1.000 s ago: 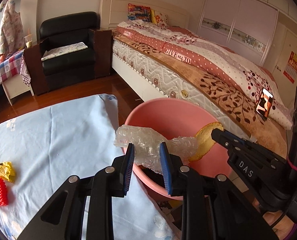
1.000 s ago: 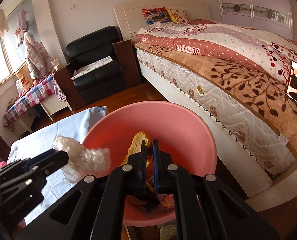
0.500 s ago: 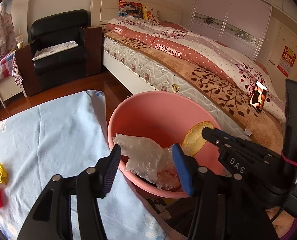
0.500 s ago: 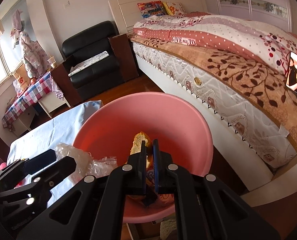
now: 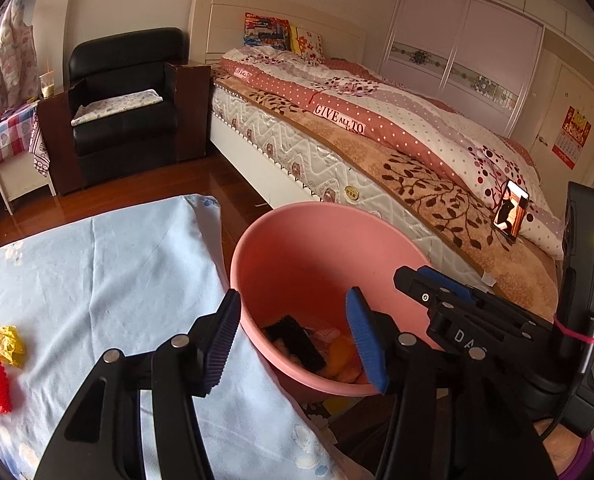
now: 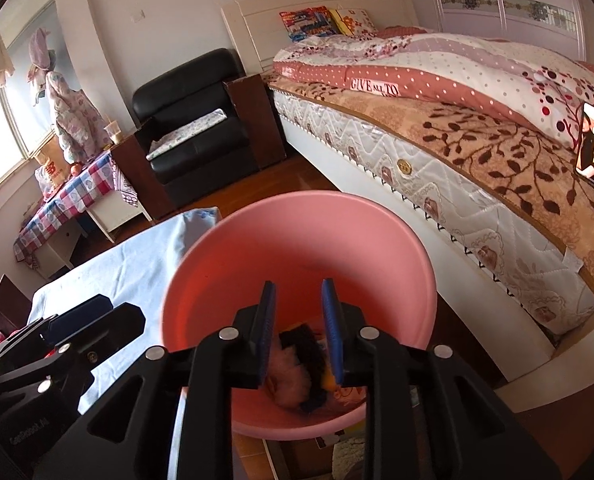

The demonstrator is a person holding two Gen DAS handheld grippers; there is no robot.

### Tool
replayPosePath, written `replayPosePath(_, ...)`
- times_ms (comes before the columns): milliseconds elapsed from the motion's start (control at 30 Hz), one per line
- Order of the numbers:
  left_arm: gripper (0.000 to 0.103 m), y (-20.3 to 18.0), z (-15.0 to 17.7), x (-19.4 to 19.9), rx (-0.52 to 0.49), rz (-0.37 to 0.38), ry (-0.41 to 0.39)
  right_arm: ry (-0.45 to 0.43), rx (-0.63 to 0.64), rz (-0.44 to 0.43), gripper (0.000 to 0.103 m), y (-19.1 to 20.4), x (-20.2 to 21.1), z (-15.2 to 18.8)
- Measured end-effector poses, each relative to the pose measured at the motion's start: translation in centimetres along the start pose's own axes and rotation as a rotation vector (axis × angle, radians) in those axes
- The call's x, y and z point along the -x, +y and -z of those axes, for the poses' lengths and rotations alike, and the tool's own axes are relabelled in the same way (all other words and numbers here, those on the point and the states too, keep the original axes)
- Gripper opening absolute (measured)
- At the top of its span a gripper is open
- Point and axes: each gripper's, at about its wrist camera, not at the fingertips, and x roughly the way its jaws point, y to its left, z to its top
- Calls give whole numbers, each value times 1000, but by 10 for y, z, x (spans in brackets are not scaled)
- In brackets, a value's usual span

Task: Collect trash
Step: 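Move both open tools back toward the red foam net and yellow bag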

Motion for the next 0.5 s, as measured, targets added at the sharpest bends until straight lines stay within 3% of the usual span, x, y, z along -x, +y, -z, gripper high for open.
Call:
replayPosePath(167, 54, 9, 1, 19, 28, -19, -37, -31, 11, -10, 25, 12, 12, 1)
replayPosePath(500, 54, 56, 20, 70, 118, -171, -102, -45, 82, -122, 24, 60, 30, 16)
